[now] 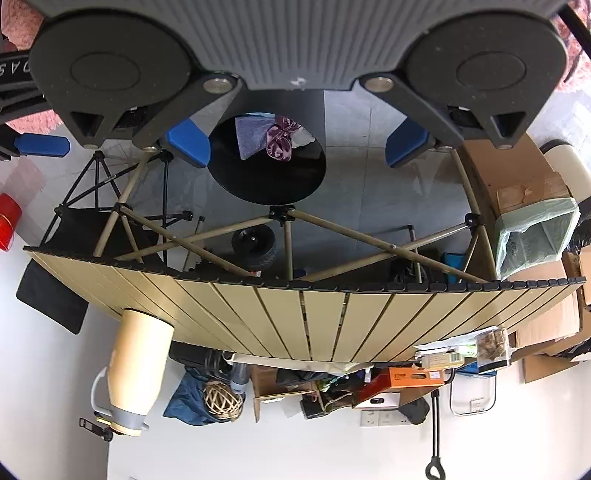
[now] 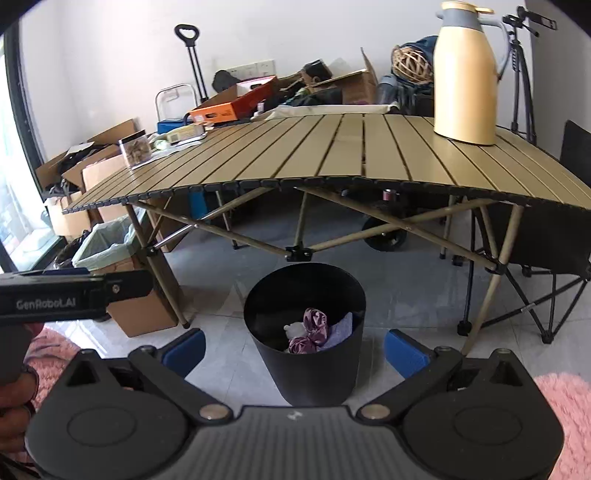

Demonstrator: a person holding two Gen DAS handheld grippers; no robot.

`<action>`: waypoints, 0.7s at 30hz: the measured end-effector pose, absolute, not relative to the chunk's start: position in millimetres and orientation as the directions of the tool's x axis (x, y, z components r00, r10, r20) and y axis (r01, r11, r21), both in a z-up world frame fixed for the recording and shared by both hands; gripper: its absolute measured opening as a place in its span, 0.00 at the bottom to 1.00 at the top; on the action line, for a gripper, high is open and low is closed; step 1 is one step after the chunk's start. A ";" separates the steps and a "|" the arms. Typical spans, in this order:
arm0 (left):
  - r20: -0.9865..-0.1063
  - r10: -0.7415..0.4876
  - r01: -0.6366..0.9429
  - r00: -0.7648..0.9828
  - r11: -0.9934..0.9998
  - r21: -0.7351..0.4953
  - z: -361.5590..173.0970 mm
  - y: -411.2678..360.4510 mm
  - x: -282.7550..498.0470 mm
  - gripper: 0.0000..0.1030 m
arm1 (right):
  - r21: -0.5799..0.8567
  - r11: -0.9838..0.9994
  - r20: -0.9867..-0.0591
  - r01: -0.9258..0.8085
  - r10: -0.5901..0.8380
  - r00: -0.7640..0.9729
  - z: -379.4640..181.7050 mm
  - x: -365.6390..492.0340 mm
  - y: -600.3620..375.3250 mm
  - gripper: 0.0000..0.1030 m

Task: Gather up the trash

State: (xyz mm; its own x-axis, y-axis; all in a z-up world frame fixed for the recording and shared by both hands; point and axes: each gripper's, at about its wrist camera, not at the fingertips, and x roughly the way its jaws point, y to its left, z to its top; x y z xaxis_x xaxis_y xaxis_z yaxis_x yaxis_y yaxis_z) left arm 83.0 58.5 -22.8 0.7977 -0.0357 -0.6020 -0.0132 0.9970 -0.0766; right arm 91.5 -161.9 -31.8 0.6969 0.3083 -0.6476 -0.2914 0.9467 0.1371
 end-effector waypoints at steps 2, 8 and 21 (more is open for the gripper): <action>-0.603 -0.040 -0.009 0.797 0.997 -0.078 -22.9 57.6 82.0 1.00 | 0.139 0.949 -0.647 -0.284 0.304 0.699 -32.2 91.4 -164.8 1.00; -0.606 -0.042 -0.005 0.794 0.997 -0.076 -23.5 57.3 81.3 1.00 | 0.147 0.950 -0.645 -0.274 0.302 0.702 -32.5 91.8 -167.9 1.00; -0.604 -0.040 -0.003 0.796 0.998 -0.069 -22.6 55.6 82.7 1.00 | 0.139 0.953 -0.638 -0.269 0.294 0.711 -29.3 92.5 -167.9 1.00</action>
State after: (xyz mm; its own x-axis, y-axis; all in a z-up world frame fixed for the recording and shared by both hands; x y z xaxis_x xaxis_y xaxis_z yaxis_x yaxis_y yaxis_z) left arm 82.7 55.6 -22.6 0.7959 -0.0396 -0.6041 -0.0030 0.9976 -0.0694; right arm 92.5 -167.9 -29.3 0.7113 0.2940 -0.6385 -0.2689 0.9530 0.1393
